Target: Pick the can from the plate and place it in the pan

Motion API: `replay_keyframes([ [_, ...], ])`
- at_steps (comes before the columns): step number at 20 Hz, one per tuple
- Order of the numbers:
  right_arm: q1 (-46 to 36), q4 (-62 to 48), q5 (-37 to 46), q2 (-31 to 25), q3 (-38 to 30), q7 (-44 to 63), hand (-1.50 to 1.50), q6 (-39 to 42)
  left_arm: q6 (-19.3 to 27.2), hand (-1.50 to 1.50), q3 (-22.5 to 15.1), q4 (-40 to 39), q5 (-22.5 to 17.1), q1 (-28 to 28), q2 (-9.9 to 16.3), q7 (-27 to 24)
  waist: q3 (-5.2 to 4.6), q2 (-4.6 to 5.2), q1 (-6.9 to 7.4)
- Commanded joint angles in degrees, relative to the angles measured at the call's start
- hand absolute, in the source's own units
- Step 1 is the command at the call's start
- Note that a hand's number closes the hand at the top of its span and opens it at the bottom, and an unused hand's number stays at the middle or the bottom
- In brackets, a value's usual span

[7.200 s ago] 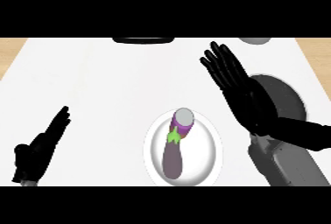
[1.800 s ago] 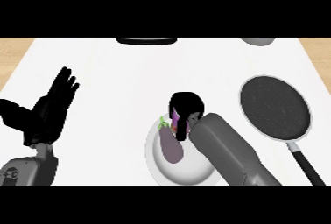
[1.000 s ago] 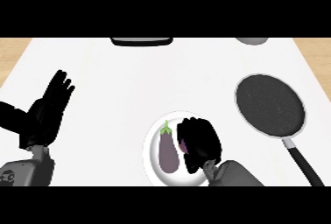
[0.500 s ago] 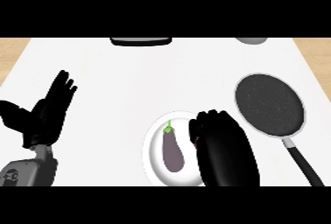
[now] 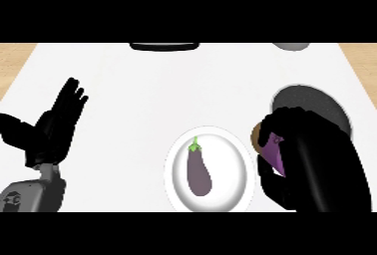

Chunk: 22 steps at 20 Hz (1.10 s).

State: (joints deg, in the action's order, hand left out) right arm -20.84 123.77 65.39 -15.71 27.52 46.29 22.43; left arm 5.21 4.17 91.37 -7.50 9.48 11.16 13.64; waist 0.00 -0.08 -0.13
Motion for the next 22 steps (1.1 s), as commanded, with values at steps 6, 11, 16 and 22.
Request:
replay_keyframes([
  [6, 5.5, -10.0, -8.8, -6.3, -22.2, -17.3, 1.50, -13.1, -0.8, 0.00, 0.2, 1.6, 0.1, -0.8, 0.0, 0.5, 0.08, 0.21, 0.27],
  [11, 0.3, -22.0, -14.4, -9.5, -33.2, -25.5, 1.50, -15.5, 0.0, 0.00, 0.8, 2.2, 0.1, 0.8, 0.0, 3.2, 0.05, 0.19, 0.48],
  [16, 0.9, -38.1, -17.3, -12.0, -37.6, -41.6, 1.50, -24.2, -0.5, 0.00, 1.2, 2.2, -0.3, 2.1, 0.5, 4.5, 0.08, 0.32, 0.78],
  [22, -3.3, -55.3, -19.4, -10.5, -37.7, -54.0, 1.50, -28.3, -2.5, 0.00, 0.9, 2.4, -0.3, -2.1, -0.5, -0.1, 0.04, 0.25, 0.98],
])
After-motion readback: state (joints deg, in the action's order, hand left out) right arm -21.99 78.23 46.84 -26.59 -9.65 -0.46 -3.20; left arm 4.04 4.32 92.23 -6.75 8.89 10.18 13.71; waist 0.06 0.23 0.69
